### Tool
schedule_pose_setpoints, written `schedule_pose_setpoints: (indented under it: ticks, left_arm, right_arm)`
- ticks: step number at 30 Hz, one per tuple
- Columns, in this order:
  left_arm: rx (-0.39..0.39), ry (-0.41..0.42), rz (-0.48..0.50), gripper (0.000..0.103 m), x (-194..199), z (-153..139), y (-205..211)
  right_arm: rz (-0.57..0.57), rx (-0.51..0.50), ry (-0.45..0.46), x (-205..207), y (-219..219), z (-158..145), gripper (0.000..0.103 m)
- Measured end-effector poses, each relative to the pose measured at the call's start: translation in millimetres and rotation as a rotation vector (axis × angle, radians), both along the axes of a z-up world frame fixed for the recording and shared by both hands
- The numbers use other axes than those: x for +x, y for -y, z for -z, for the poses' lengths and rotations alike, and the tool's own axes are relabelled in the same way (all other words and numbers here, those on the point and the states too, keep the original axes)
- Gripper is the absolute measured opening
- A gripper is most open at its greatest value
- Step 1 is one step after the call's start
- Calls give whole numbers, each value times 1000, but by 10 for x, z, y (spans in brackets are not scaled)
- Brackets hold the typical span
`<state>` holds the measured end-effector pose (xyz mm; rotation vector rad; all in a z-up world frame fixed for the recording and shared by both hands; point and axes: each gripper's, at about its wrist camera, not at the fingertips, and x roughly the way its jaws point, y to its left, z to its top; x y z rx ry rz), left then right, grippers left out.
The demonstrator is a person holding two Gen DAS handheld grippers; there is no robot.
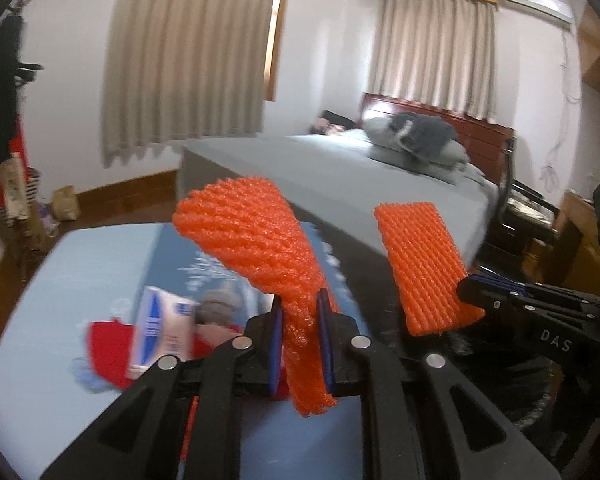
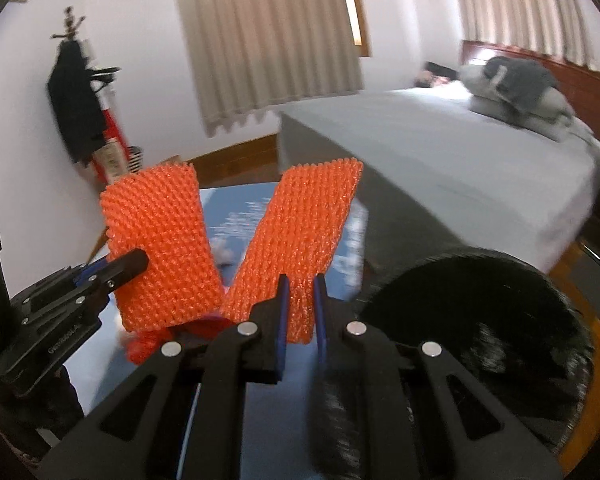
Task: Collect trash
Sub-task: 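Carry both orange mesh sleeves over the black bin and open both tools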
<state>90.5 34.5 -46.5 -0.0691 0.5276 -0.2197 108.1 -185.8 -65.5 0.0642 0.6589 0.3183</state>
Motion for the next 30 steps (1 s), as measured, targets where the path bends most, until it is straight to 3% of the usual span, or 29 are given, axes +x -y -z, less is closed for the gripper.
schedule_pose_setpoints:
  ticks: [7, 15, 17, 20, 21, 26, 28, 30]
  left_arm:
    - [-24, -27, 139, 16, 186, 65, 617]
    - [-28, -74, 283, 16, 343, 223, 1250]
    - [-22, -86, 311, 20, 343, 265, 1327]
    - [-21, -101, 316, 45, 365, 299, 1384]
    - [-24, -99, 311, 52, 348, 303, 1354]
    - [-8, -82, 248, 66, 325, 284, 1136]
    - [8, -72, 206, 73, 318, 267, 991]
    - [27, -60, 151, 76, 299, 243, 800]
  right_arm:
    - [164, -29, -34, -117, 682, 177, 11]
    - [294, -68, -83, -253, 1149, 425, 12]
    - [320, -73, -100, -278, 1240, 493, 13]
    - [349, -85, -122, -305, 1306, 585, 17]
    - [355, -88, -126, -310, 1309, 598, 23]
    - [374, -95, -116, -272, 1267, 573, 60]
    - [375, -94, -95, -250, 1198, 523, 82]
    - [361, -81, -64, -192, 1133, 460, 88]
